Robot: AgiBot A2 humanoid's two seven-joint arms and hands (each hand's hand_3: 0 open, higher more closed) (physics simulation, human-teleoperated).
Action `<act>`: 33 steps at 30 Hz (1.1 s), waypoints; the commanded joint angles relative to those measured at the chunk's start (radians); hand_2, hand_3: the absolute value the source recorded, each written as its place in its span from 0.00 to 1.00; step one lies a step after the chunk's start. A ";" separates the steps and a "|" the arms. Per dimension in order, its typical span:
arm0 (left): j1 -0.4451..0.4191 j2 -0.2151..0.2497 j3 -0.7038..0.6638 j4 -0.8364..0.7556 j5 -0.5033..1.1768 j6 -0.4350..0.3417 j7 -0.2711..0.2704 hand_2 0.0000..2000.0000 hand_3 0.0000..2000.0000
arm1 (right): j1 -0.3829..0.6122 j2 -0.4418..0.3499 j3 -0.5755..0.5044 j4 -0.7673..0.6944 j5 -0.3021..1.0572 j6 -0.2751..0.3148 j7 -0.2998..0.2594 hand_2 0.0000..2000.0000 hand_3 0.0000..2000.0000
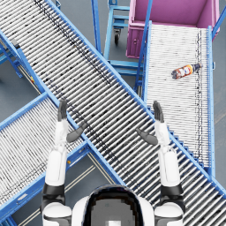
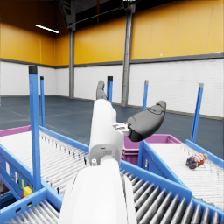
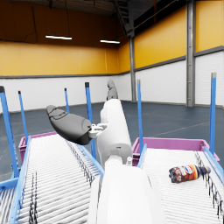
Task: Pick up the oil and place it on the left assembly line, put the cola on the right, and keep Sprite still
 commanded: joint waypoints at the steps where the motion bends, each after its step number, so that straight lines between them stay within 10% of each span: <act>1: -0.009 -0.009 0.013 -0.002 -0.019 0.004 0.004 0.00 0.00 | -0.009 0.011 0.014 -0.001 -0.018 0.004 -0.004 0.00 0.00; 33: -0.060 -0.056 0.086 -0.016 -0.127 0.027 0.027 0.00 0.00 | -0.056 0.068 0.091 -0.006 -0.115 0.027 -0.027 0.00 0.00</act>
